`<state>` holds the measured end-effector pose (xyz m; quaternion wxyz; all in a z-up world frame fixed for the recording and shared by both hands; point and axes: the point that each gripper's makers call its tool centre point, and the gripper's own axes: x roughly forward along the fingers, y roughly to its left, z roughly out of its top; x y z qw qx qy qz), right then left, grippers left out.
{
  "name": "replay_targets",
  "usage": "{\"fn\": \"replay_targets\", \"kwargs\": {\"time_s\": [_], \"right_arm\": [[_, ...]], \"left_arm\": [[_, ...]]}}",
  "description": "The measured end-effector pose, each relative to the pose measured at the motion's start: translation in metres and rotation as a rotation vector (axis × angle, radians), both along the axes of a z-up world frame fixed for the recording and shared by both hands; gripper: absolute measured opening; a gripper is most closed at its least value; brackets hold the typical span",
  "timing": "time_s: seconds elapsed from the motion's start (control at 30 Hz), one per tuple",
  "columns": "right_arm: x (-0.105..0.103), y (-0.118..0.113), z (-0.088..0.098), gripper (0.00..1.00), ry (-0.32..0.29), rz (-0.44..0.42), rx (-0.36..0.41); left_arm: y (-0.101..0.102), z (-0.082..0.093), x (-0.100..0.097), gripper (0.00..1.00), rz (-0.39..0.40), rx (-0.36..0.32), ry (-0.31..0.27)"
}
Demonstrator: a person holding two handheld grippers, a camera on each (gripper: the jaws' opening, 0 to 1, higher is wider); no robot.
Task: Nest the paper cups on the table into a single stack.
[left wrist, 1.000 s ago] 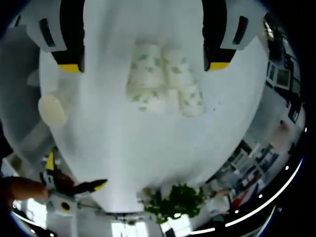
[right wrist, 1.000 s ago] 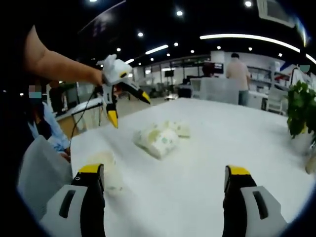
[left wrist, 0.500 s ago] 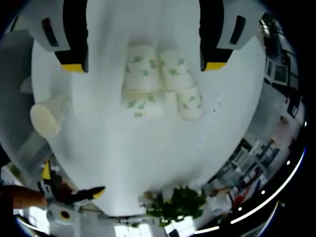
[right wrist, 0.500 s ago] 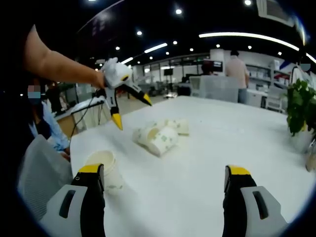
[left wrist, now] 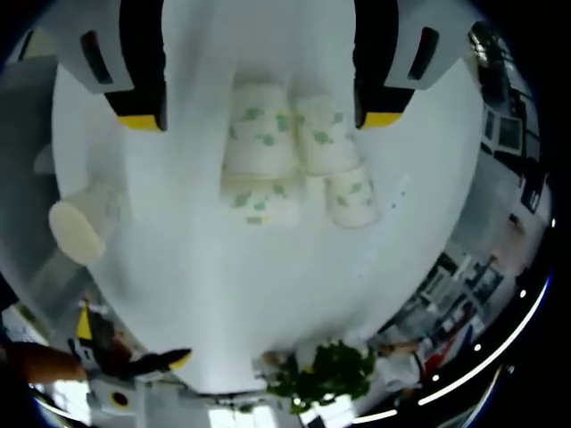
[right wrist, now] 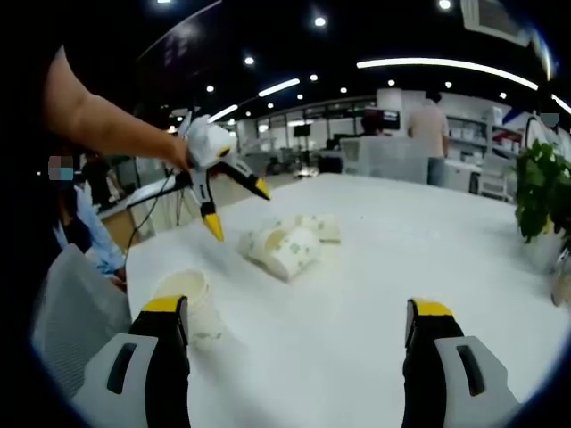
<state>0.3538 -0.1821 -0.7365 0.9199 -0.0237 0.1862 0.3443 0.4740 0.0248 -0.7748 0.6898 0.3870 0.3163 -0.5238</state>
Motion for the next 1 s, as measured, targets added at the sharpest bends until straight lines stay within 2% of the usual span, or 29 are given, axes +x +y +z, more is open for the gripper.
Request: {"fn": "replay_targets", "kwargs": {"time_s": [0.33,0.53,0.63,0.83,1.0], "right_arm": [[0.000,-0.004,-0.003,1.00,0.006,-0.006,-0.002],[-0.003,-0.006,-0.004,1.00,0.012,-0.014,0.003],[-0.003,-0.007,-0.005,1.00,0.016,-0.016,0.002],[-0.004,-0.010,-0.005,1.00,0.021,-0.021,-0.001],[-0.004,-0.011,-0.007,1.00,0.029,-0.026,0.003]], "left_arm": [[-0.014,-0.006,-0.003,0.72,-0.031,-0.021,0.006],[-0.025,-0.019,-0.004,0.66,-0.044,-0.022,0.052],[-0.030,-0.024,-0.002,0.62,-0.045,-0.018,0.053],[-0.036,-0.037,0.005,0.55,-0.040,0.015,0.054],[-0.040,-0.048,0.009,0.55,-0.015,0.042,0.068]]}}
